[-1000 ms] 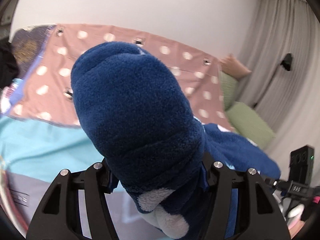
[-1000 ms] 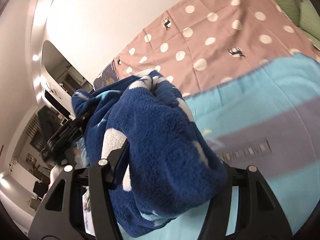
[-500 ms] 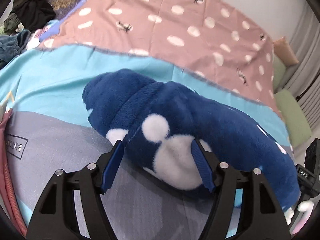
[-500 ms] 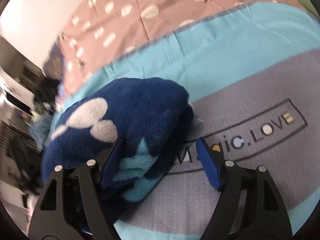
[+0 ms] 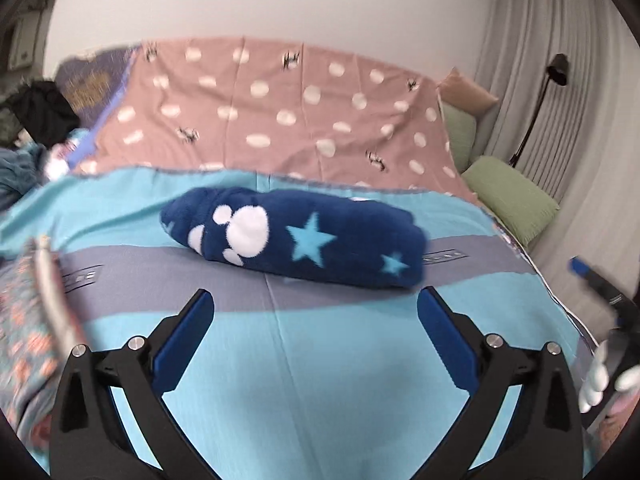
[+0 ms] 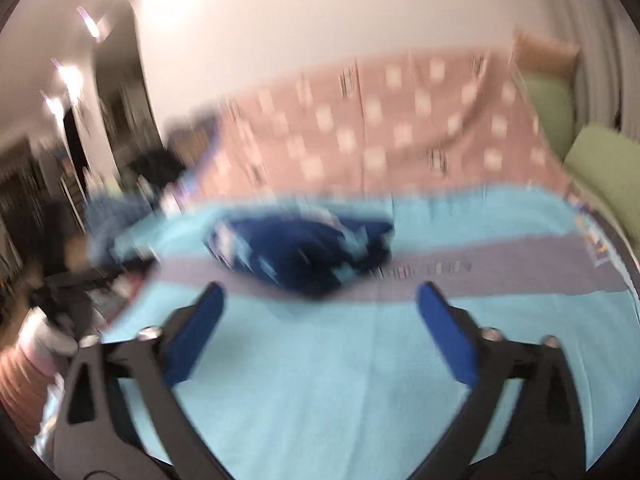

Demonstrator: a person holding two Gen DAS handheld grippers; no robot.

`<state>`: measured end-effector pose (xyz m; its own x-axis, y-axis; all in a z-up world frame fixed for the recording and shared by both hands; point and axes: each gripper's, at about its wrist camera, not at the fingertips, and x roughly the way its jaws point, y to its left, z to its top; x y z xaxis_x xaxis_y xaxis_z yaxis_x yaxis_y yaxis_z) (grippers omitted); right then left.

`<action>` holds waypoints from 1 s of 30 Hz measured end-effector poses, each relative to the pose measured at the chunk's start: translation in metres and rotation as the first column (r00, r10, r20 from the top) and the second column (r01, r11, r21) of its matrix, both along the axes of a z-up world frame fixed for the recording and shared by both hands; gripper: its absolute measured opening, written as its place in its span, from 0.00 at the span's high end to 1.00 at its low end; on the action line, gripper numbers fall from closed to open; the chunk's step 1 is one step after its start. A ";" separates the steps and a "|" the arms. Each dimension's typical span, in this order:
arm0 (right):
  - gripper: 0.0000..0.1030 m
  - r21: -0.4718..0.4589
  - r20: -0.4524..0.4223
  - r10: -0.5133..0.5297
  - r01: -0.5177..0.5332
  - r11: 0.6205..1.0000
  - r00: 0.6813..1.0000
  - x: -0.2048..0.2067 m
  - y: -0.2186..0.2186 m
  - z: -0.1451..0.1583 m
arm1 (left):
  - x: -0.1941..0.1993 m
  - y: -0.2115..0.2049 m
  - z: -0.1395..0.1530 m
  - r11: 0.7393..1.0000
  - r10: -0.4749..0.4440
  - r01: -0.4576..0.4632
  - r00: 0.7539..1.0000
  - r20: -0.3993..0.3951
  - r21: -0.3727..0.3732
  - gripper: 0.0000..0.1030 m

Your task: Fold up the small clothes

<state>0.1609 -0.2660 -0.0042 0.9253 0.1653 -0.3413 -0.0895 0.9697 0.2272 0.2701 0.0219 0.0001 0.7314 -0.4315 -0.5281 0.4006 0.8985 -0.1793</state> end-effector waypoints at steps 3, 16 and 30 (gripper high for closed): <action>0.02 0.109 0.125 -0.119 0.106 0.988 0.985 -0.067 -0.004 0.014 | -0.054 -0.006 0.015 0.994 0.070 -0.073 0.997 0.044 0.081 0.01; 0.02 0.100 -0.043 -0.177 0.181 0.978 0.983 -0.144 0.026 0.018 | -0.200 -0.019 0.059 0.960 0.188 -0.220 0.966 0.179 0.174 0.01; 0.02 -0.020 -0.023 -0.183 0.183 0.983 0.983 -0.183 0.051 0.024 | -0.242 -0.019 0.060 0.964 0.190 -0.215 0.969 0.158 0.159 0.01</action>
